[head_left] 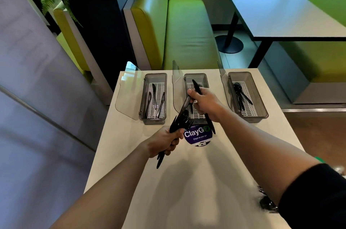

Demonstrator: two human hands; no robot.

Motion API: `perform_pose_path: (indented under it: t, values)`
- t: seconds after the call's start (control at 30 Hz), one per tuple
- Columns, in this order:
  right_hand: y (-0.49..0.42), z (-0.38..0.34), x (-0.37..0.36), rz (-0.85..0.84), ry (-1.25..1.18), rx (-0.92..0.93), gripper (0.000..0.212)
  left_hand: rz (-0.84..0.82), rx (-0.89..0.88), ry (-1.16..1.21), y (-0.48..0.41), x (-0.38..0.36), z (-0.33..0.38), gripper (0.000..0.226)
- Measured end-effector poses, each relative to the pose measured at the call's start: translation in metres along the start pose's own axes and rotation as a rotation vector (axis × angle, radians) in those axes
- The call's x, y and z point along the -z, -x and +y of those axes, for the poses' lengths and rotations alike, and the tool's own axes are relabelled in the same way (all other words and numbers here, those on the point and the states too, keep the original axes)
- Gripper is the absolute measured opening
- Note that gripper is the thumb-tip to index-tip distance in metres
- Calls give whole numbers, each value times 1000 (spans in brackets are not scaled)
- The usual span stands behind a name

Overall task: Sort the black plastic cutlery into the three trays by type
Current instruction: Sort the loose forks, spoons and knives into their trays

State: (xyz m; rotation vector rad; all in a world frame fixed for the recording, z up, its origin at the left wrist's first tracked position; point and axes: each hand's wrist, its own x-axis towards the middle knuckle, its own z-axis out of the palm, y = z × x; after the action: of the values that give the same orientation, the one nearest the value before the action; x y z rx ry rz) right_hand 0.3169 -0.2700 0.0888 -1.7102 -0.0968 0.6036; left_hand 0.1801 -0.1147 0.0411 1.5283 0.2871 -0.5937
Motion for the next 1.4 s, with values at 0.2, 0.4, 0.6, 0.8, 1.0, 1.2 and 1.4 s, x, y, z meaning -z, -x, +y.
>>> perform_pose_path:
  t: [0.2, 0.4, 0.6, 0.8, 1.0, 1.2, 1.4]
  values:
    - [9, -4, -9, -104, 30, -11, 15, -6, -7, 3, 3, 3, 2, 27]
    - [-25, -55, -15, 222, -312, 82, 19, -16, -35, 101, 16, 26, -6, 27]
    - [-63, -92, -47, 207, -581, 36, 16, 13, -50, 221, 27, 46, -17, 32]
    - [-94, -79, -101, -34, -308, -309, 22, 125, -50, 271, 35, 70, -31, 35]
    - [-112, -40, -144, -122, -51, -497, 32, 214, -64, 402, 33, 84, -43, 28]
    - [-129, -13, -157, -23, 102, -354, 17, 230, -98, 483, 29, 88, -49, 27]
    - [-116, -25, -141, -121, 101, -208, 22, 192, -136, 512, 26, 84, -37, 35]
